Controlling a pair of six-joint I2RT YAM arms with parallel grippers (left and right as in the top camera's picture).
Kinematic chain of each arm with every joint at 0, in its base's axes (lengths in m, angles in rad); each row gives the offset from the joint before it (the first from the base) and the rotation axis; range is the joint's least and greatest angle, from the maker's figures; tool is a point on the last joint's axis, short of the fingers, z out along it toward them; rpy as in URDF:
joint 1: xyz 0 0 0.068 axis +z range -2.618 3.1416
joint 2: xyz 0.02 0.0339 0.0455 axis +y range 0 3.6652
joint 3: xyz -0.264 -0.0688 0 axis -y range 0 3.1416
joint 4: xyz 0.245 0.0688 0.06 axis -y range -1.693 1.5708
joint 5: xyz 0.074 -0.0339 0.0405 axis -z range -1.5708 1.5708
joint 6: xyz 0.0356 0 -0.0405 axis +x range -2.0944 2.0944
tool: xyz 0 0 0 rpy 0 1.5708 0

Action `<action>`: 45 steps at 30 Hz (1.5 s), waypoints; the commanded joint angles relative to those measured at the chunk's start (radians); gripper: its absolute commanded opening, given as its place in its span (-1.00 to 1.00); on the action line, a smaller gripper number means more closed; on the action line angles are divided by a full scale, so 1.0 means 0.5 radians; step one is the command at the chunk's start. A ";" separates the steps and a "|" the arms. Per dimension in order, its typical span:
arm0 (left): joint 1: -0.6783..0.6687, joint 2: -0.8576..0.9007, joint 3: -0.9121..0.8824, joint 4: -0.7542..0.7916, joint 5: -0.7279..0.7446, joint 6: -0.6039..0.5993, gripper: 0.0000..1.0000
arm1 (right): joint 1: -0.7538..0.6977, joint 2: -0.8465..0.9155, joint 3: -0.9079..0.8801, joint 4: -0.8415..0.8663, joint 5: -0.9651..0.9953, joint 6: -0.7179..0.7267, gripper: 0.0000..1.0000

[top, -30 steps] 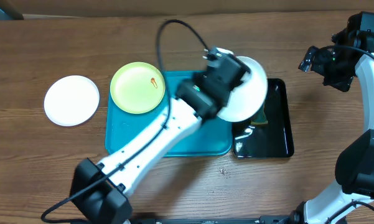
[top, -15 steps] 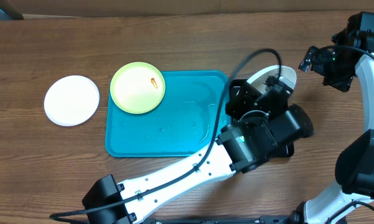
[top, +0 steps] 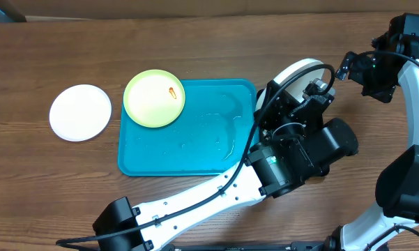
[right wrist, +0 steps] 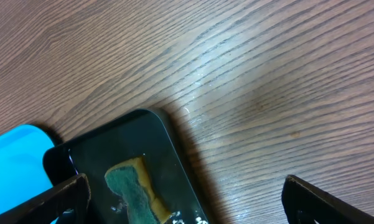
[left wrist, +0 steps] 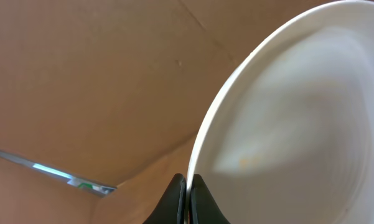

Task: Clean dirty plates on tray and stack at the side
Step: 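Lift the white plate with the left gripper and swing it left, then lower the white plate onto the cleaned plate and open the left gripper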

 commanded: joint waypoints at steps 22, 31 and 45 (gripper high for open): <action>0.849 -0.026 0.054 -0.690 1.878 -1.254 -0.92 | -0.008 -0.028 0.019 0.011 -0.002 0.002 1.00; 2.049 -0.026 0.054 -1.062 2.755 -1.313 -0.92 | -0.008 -0.028 0.019 0.011 -0.002 0.002 1.00; 3.422 -0.025 0.051 -1.335 2.552 -1.275 -0.92 | -0.008 -0.028 0.019 0.011 -0.002 0.002 1.00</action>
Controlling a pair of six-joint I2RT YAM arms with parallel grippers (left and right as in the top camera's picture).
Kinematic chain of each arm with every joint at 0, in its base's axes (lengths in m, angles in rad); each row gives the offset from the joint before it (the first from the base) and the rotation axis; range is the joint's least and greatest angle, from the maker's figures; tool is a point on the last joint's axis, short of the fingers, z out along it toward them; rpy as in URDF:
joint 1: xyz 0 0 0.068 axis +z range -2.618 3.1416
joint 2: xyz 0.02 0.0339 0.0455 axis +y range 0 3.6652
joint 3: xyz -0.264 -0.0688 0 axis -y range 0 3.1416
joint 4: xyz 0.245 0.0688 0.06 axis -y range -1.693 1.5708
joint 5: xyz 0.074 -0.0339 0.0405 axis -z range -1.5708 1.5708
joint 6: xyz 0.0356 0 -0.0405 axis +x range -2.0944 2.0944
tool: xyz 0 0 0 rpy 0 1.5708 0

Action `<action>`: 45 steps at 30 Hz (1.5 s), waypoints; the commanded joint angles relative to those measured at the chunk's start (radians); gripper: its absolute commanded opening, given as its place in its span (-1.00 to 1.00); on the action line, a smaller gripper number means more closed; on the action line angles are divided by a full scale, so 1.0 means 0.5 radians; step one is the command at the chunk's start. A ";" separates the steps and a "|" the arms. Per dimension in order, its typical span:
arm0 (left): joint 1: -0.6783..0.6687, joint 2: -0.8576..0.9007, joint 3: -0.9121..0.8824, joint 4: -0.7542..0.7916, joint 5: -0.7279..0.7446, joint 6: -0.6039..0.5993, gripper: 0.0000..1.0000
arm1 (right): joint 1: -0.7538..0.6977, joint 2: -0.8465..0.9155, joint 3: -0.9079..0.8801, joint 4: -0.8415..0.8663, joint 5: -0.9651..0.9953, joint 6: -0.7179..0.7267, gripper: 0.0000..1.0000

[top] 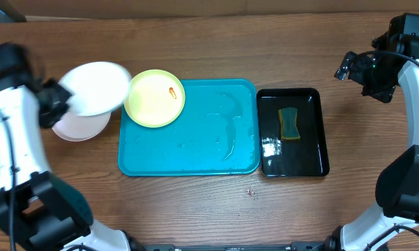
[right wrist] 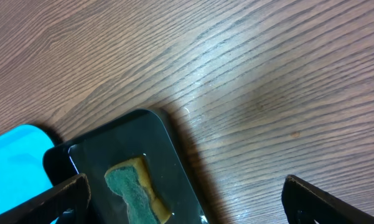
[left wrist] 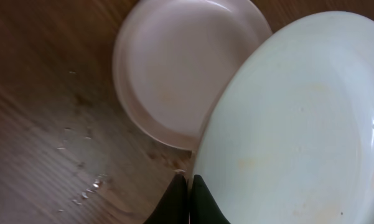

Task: Clean dirty plates on tray and stack at the side
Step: 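Lower the white plate onto the cleaned plate and open the left gripper, then move the left gripper to the yellow plate and grip its rim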

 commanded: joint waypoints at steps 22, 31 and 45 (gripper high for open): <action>0.256 -0.026 -0.612 0.772 -0.227 -0.005 -0.90 | -0.008 -0.028 0.019 0.011 -0.002 0.001 1.00; 0.243 -0.026 -0.613 0.794 0.298 0.069 0.84 | -0.008 -0.028 0.019 0.011 -0.002 0.001 1.00; -0.378 -0.026 -0.620 0.605 0.310 0.188 -0.02 | -0.008 -0.028 0.019 0.011 -0.002 0.001 1.00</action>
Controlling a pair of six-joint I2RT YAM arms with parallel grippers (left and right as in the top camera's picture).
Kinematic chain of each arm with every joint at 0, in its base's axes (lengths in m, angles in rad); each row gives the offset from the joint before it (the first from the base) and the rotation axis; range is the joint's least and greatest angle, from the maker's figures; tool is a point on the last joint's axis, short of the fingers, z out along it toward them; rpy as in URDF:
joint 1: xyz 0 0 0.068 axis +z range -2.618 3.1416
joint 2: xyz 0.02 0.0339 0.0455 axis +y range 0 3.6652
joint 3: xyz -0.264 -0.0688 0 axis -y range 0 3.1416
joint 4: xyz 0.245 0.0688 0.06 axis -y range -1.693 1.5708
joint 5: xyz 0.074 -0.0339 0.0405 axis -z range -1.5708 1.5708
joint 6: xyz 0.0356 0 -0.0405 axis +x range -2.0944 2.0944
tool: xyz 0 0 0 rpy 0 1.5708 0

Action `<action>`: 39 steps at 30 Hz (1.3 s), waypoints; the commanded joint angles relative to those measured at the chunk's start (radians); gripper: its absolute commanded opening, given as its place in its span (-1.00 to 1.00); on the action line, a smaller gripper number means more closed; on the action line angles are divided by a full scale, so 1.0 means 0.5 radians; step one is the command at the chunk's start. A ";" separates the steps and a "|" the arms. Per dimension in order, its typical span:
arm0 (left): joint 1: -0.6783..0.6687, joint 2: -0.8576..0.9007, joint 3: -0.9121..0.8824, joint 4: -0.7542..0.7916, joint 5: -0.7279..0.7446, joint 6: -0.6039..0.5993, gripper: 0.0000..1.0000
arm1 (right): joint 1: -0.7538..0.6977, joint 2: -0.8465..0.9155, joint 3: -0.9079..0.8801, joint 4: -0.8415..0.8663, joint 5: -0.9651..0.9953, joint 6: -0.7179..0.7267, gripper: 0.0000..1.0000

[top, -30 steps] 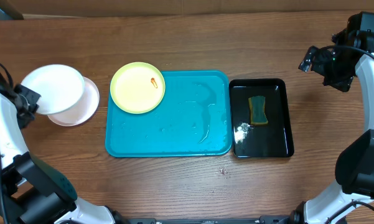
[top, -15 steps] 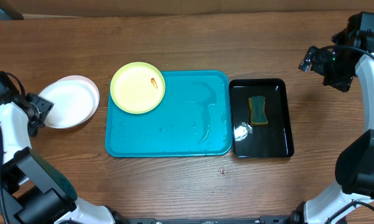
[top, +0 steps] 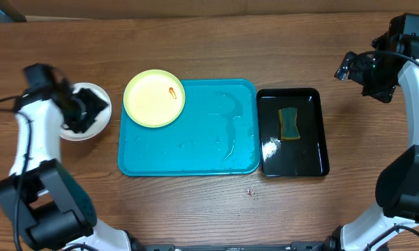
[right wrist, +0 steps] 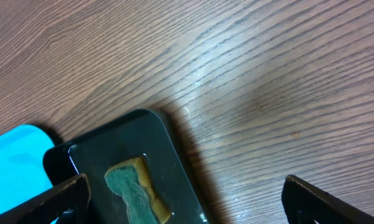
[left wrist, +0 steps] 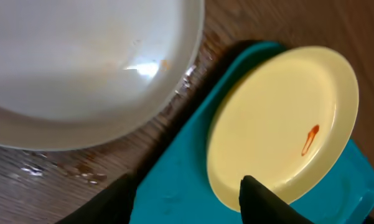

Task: Clean dirty plates on tray and stack at the side
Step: 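Move the left gripper to the yellow plate and grip its rim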

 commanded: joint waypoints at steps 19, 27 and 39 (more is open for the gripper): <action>-0.507 -0.025 -0.320 0.305 -0.659 -0.256 -0.34 | -0.008 -0.028 0.019 0.011 -0.002 0.001 1.00; -0.526 -0.025 -0.536 0.679 -0.490 -0.259 -0.39 | -0.008 -0.028 0.020 0.011 -0.002 0.001 1.00; -0.654 -0.022 -0.575 0.716 -0.580 -0.259 -0.47 | -0.008 -0.028 0.019 0.011 -0.002 0.001 1.00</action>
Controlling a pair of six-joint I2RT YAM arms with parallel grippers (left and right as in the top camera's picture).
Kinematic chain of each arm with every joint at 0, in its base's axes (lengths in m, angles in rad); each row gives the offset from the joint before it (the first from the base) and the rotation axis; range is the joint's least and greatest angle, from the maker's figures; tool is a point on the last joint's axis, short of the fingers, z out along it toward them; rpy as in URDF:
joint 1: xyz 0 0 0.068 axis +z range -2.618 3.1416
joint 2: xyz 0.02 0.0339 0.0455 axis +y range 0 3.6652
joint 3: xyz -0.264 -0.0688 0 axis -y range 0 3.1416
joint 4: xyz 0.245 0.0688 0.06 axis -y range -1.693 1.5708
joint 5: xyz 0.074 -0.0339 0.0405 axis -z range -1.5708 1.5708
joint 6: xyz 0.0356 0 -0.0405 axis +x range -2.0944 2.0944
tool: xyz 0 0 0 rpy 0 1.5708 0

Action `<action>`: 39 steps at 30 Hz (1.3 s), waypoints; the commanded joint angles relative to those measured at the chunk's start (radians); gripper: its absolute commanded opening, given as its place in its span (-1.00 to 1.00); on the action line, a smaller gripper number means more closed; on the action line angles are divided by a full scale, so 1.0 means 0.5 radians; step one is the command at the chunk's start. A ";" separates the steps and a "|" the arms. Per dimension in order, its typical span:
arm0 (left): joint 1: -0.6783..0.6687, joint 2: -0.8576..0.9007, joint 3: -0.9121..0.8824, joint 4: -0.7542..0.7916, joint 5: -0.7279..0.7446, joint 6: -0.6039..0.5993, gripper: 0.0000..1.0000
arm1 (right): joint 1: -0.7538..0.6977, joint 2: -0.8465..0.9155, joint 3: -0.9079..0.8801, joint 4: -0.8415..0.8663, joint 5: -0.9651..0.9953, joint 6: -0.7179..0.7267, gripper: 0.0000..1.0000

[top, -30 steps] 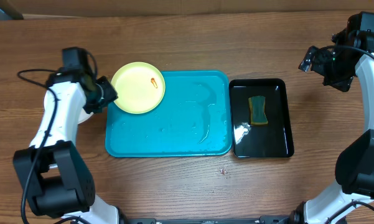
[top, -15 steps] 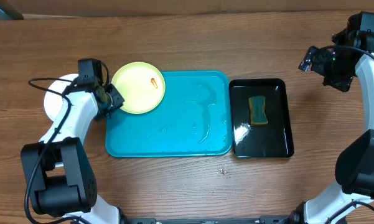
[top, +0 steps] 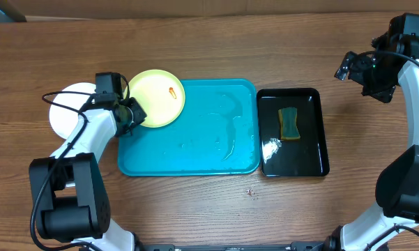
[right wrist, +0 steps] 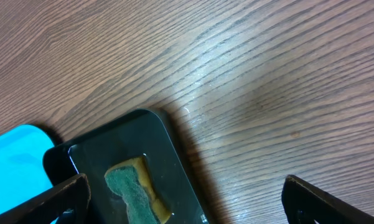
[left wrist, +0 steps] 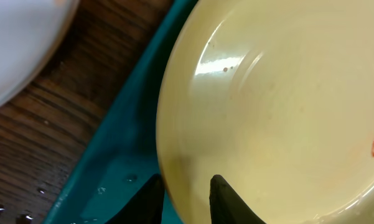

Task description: Clean dirty plates on tray and stack at the side

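Note:
A yellow plate (top: 154, 97) with an orange smear (top: 172, 91) lies on the far left corner of the blue tray (top: 195, 150). My left gripper (top: 131, 111) is at that plate's near left rim. In the left wrist view it (left wrist: 187, 179) is open, one finger over the tray and one over the yellow plate (left wrist: 280, 112), with the rim between them. White plates (top: 68, 111) sit stacked on the table left of the tray. My right gripper (right wrist: 187, 180) hangs wide open above the table at the far right, holding nothing.
A black tray (top: 293, 146) holding a green and yellow sponge (top: 288, 123) stands right of the blue tray. Water films the blue tray's middle. The right arm (top: 397, 84) occupies the right edge. Brown wood table (top: 216, 209) all round.
My left gripper was open over the white stack's right edge. It now stands to the right at the yellow plate's rim with its fingers closer together. The right arm has not moved.
My left gripper held a white plate on edge over the right end of the blue tray. Then it held it above the white plate at the left. Then that plate lay on the stack and the gripper was open. Now it straddles the yellow plate's rim.

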 commanded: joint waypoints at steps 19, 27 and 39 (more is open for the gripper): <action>-0.242 -0.019 -0.043 -0.238 0.104 0.121 -0.92 | -0.008 -0.028 0.019 0.012 -0.001 0.001 1.00; -0.453 -0.019 -0.043 -0.391 0.120 0.240 -0.81 | -0.008 -0.028 0.019 0.012 -0.002 0.001 1.00; -0.537 -0.020 0.161 -0.618 0.160 0.381 -0.13 | -0.008 -0.028 0.019 0.012 -0.001 0.001 1.00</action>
